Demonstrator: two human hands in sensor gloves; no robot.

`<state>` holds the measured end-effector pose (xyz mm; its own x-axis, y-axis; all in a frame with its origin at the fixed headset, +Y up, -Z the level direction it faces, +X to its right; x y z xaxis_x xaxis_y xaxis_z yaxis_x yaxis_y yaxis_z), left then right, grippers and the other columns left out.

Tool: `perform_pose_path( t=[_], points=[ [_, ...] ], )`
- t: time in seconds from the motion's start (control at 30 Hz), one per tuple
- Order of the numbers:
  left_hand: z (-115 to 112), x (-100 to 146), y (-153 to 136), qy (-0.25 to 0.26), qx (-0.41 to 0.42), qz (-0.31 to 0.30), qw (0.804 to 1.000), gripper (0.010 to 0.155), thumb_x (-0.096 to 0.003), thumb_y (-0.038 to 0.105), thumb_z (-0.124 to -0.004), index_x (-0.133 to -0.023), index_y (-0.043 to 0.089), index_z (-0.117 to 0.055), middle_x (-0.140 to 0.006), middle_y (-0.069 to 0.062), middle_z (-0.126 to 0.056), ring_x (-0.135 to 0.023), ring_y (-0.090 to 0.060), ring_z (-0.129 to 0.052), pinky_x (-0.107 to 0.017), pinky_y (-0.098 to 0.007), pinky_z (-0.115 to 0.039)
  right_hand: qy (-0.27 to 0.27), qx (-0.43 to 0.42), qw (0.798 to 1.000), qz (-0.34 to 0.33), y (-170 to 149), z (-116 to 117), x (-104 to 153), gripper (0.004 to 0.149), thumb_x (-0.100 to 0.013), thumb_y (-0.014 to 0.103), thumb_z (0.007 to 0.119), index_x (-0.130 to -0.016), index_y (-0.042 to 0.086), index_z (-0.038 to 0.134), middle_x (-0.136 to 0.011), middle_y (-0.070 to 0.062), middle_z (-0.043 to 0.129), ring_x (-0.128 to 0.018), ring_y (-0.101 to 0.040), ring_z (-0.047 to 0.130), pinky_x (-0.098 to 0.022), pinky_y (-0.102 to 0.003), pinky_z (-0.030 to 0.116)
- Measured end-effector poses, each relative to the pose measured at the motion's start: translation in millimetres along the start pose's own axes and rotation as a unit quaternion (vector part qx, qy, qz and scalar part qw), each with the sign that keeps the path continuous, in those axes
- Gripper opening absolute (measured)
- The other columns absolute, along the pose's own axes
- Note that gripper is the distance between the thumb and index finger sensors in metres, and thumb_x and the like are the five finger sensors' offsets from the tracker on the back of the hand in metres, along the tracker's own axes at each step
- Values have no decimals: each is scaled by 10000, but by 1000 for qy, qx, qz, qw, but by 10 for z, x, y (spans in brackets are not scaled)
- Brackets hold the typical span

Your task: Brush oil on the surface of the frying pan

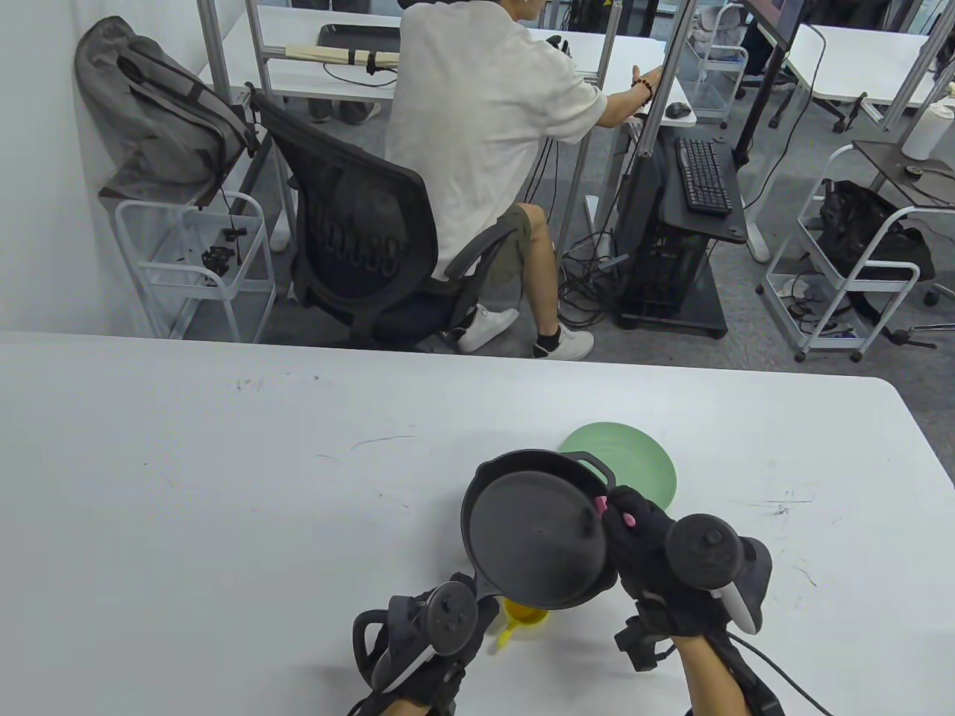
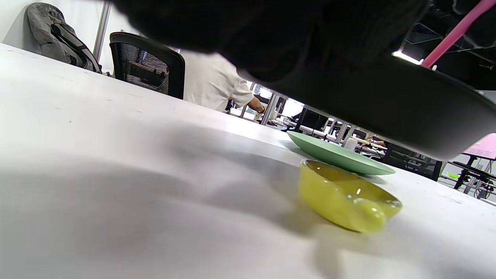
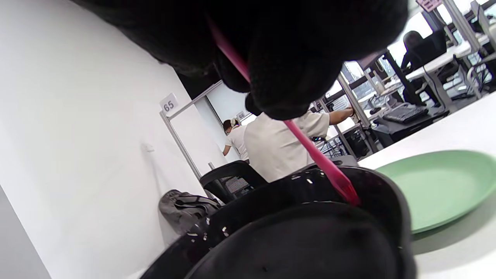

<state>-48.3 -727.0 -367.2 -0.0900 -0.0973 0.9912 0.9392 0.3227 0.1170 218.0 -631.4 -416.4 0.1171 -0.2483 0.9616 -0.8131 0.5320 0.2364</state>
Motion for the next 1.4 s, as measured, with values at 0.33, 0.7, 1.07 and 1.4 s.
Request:
perform_pose_path(
  t=[0.33,0.7,1.07,1.4],
  points=[
    [-45,1,51,-5,-7,-10,1000,596,-539,569,-787,-843,60,-848,-438,22,-981,-158,-145,-972,-152,-349,-834,93,-107,989,-51,27,523,-103,480,-653,395,693,-1025,92,681,-870,-280,858,-507,-251,954,-306,-308,848],
    [-62,19,133,-8,1,-23,1000,597,-539,571,-785,-844,62,-847,-438,24,-982,-160,-143,-972,-153,-348,-835,172,-245,951,-74,170,732,-90,498,-658,394,686,-1055,96,644,-925,-281,825,-547,-268,945,-340,-325,846],
    [-51,17,111,-2,-3,-18,1000,596,-539,572,-785,-845,64,-846,-441,24,-980,-161,-144,-972,-155,-350,-834,138,-207,967,-55,130,635,-95,504,-653,365,707,-1051,61,648,-913,-305,837,-530,-288,954,-325,-347,847],
    [-17,-2,28,-3,8,-8,1000,596,-537,570,-791,-843,63,-849,-439,22,-982,-160,-148,-972,-155,-352,-833,78,-111,991,12,-151,304,-123,483,-656,355,720,-1023,44,681,-860,-307,869,-491,-281,960,-296,-336,846]
  ],
)
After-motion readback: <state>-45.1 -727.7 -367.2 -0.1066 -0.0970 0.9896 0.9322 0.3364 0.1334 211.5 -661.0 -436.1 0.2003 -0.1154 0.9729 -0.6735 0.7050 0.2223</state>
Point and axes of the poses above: the tracker on the back of each hand, its own y axis roughly to the thumb side, its own x axis roughly from the fingertips to the wrist, z = x × y, the point moved 5 cm from there along -x, roughly from the wrist to the fingertips
